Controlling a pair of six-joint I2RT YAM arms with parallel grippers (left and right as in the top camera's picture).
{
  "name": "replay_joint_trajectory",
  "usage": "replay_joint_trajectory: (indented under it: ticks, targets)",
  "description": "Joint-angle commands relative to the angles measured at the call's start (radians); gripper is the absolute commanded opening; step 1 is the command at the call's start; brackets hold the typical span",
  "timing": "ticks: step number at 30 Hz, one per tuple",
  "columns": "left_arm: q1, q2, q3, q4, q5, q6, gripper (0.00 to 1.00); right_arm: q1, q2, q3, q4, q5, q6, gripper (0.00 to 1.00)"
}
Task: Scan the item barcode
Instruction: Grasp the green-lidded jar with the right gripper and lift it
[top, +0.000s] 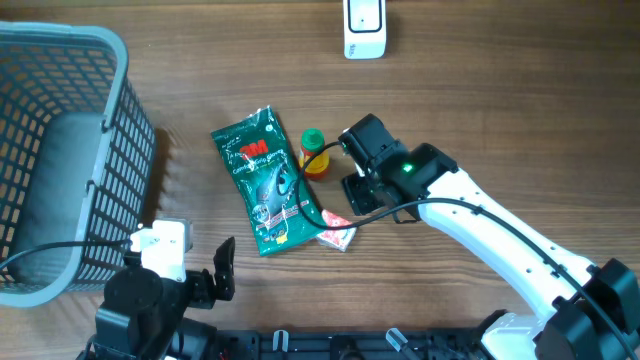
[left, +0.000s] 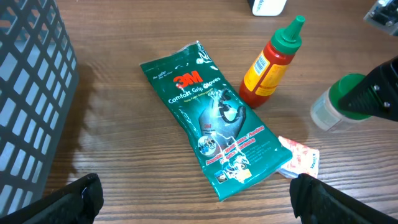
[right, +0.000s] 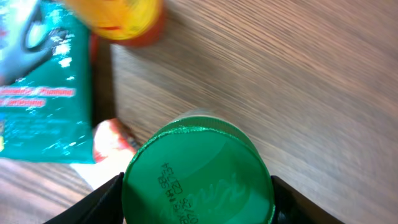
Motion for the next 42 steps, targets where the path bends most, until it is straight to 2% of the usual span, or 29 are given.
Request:
replay_joint_trajectory:
  ticks: [1,7,10,14,19,24,25,27,31,42]
  targets:
    - [0.005,0.001,0.009,0.002,0.011,-0.006,1.0,-0.022,-0.015,-0.002,0.0,0.072,0.198,0.67]
    - [0.005,0.001,0.009,0.002,0.012,-0.005,1.0,-0.043,0.018,-0.002,0.006,0.072,0.617,0.78]
    - [0.005,0.001,0.009,0.002,0.011,-0.006,1.0,-0.043,0.048,-0.002,0.031,0.083,0.694,0.79]
    - [0.005,0.001,0.009,0.002,0.011,-0.006,1.0,-0.044,0.053,0.002,0.059,0.082,0.679,1.0]
    - [0.004,0.001,0.009,0.002,0.011,-0.006,1.0,-0.049,-0.024,0.04,0.015,0.089,0.662,1.0]
    - [0.005,0.001,0.009,0.002,0.011,-0.006,1.0,-0.051,-0.04,0.035,0.023,0.242,0.634,1.0]
    - [0.005,0.001,0.009,0.002,0.011,-0.006,1.0,-0.059,-0.038,0.035,0.046,0.222,0.582,1.0]
    - [0.005,0.001,0.009,0.002,0.011,-0.005,1.0,-0.107,-0.027,0.035,0.102,0.033,0.457,1.0]
    - [0.005,0.001,0.009,0.002,0.011,-0.006,1.0,-0.224,0.02,0.035,0.068,-0.135,0.452,0.99]
    - [0.005,0.001,0.009,0.002,0.011,-0.006,1.0,-0.211,0.173,0.035,0.018,-0.215,0.379,1.0]
